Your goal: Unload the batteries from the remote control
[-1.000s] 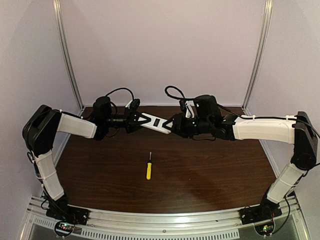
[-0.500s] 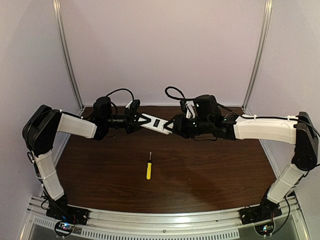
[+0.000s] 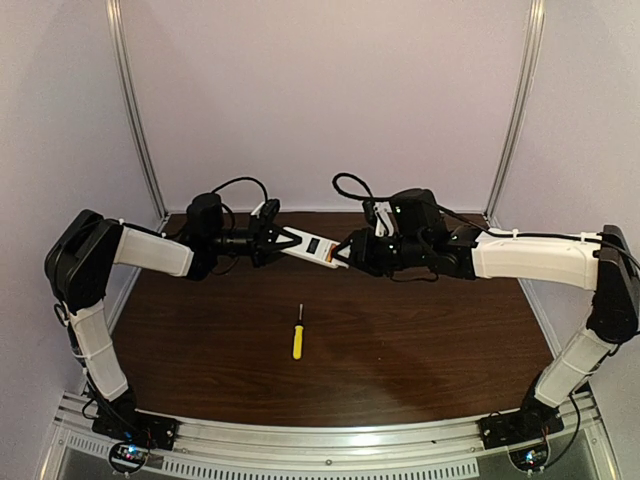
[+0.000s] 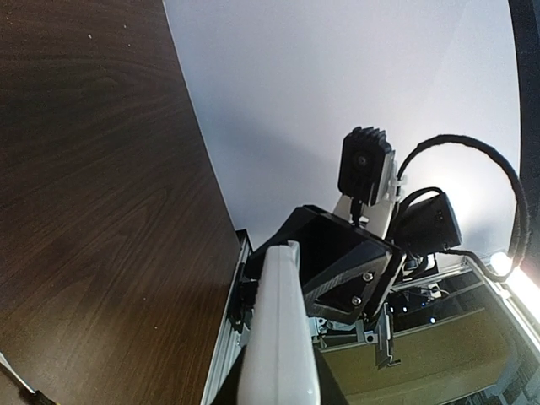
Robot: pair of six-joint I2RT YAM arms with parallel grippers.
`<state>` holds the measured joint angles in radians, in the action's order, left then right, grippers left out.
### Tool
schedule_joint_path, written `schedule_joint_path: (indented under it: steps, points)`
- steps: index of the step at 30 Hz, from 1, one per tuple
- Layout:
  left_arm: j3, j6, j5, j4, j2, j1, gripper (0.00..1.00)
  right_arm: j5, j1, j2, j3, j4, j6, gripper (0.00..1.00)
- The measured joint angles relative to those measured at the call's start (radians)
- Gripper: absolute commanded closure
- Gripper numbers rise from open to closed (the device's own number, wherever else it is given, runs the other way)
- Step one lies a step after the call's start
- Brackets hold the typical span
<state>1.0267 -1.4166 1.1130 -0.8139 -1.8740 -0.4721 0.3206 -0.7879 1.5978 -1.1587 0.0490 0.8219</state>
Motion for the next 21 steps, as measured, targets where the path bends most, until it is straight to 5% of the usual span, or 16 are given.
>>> schedule_joint_path:
  steps: [21]
  points:
    - [0.002,-0.004,0.002,0.000,0.000,-0.002,1.00,-0.008,0.000,-0.032,0.026,0.016,-0.011,0.71]
